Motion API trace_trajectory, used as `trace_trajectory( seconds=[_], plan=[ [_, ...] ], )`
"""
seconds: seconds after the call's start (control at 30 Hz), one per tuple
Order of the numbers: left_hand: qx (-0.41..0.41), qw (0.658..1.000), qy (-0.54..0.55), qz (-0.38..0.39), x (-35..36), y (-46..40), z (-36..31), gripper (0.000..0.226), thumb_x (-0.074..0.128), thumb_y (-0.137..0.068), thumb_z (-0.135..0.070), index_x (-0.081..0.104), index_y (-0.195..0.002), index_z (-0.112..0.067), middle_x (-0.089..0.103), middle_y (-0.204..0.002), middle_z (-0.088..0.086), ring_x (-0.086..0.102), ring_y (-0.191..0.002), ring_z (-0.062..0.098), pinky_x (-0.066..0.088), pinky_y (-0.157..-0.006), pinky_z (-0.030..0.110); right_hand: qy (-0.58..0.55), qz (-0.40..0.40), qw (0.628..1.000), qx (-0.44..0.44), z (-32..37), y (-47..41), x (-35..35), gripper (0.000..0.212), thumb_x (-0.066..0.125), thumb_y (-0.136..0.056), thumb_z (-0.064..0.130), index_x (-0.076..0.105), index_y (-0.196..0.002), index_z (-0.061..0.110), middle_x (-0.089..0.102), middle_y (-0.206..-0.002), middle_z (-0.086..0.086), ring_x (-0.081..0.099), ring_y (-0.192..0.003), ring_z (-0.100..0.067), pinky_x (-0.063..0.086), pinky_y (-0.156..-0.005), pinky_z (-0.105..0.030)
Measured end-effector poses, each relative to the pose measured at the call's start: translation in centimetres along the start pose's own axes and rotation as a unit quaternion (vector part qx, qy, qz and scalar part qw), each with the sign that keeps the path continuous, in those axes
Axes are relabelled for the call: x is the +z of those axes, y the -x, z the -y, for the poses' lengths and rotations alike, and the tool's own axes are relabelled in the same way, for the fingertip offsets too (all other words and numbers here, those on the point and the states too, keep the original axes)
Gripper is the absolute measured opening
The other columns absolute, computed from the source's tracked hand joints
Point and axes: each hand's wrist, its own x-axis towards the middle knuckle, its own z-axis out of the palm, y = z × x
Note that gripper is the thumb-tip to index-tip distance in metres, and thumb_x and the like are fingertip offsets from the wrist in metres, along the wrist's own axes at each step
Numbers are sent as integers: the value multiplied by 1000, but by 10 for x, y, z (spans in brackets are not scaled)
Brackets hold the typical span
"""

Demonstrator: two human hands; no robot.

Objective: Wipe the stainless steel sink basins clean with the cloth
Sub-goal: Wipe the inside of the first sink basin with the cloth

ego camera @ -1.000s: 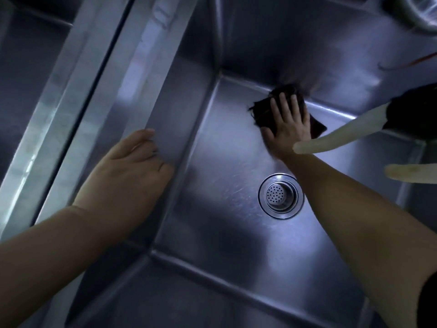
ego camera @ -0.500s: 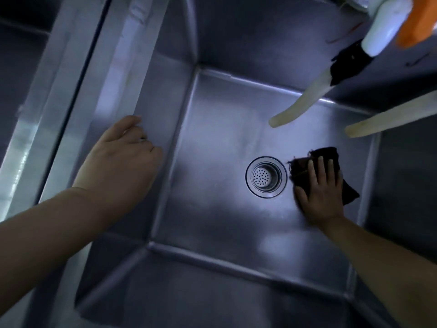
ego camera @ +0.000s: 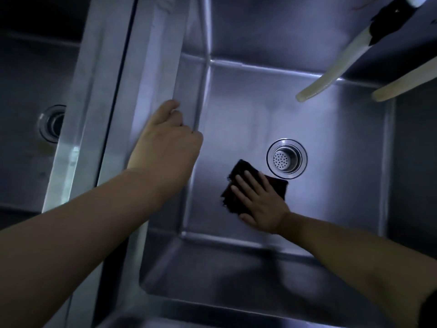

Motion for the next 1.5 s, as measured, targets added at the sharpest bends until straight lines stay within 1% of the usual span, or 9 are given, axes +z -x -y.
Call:
trace_trajectory(
  seconds=[0.17, 0.53, 0.7, 0.8, 0.97, 1.1, 1.2, 1.37, 1.5],
  plan=[
    [-7, 1000, 16, 21, 4, 1, -1, 14, 43, -76, -8, 43, -72, -21, 55, -67, 0, 50, -102, 25, 1, -117, 34, -5, -2, 995, -96, 49, -62, 0, 65, 35, -90, 50, 31, -147, 21, 28, -154, -11, 20, -143, -36, 13, -113, -56],
    [-28, 999, 14, 24, 3, 2, -1, 21, 41, -79, -5, 58, -79, -18, 60, -70, -1, 50, -99, 23, 0, -118, 33, -7, -51, 965, -255, 51, -2, 16, 43, 43, -95, 32, 50, -138, 26, 42, -148, -5, 38, -136, -31, 26, -108, -49],
    [-12, 998, 35, -42, 6, 3, -2, 17, 48, -76, -4, 59, -65, -12, 60, -59, 7, 55, -80, 29, 18, -116, 37, 25, -62, 989, -134, 0, 40, -20, 42, 47, -82, 15, 61, -120, 25, 61, -126, -9, 62, -87, -32, 49, -62, -35],
    [8, 996, 28, -85, -6, 3, -3, 15, 57, -66, 0, 55, -54, -9, 54, -48, 10, 51, -56, 28, 39, -98, 41, -28, -54, 997, 43, -13, 61, -55, 44, 67, -66, 7, 70, -109, 18, 68, -106, -13, 65, -81, -36, 54, -55, -37],
    [43, 999, 19, -27, -38, 21, -12, 26, 70, -39, 2, 56, -58, -10, 55, -53, 9, 55, -58, 29, 48, -67, 36, -97, -88, 974, 182, 2, 78, -126, 60, 52, -54, 7, 71, -109, 22, 67, -88, 0, 59, -76, -20, 52, -50, -25],
    [16, 996, 83, -36, -65, 56, -43, 28, 77, -44, -9, 61, -67, -13, 59, -64, 6, 59, -69, 28, 48, -65, 35, -182, -169, 953, 172, 29, 74, -185, 50, 57, -64, 3, 68, -111, 16, 68, -94, -4, 62, -83, -20, 55, -61, -25],
    [-17, 992, 112, -61, -82, 87, -56, 26, 74, -50, -11, 66, -75, -13, 61, -71, 4, 58, -77, 25, 39, -72, 33, -245, -223, 936, 123, 56, 58, -241, 32, 43, -85, 14, 72, -97, 12, 69, -83, -2, 55, -78, -9, 40, -72, -1],
    [-131, 974, 131, -129, -115, 131, -34, 20, 47, -68, -15, 64, -75, -12, 61, -69, 4, 60, -75, 28, 35, -72, 32, -232, -210, 947, 66, 85, 13, -291, 42, 44, -80, -5, 69, -106, 17, 68, -90, 0, 59, -81, -22, 53, -76, -36],
    [-211, 960, 116, -141, -128, 171, -6, 7, 59, -75, -16, 65, -76, -13, 64, -72, 5, 60, -77, 28, 36, -71, 34, -217, -237, 947, 20, 124, -23, -337, 51, 50, -72, -12, 68, -114, 11, 67, -95, -9, 55, -87, -25, 50, -71, -31]
  ],
)
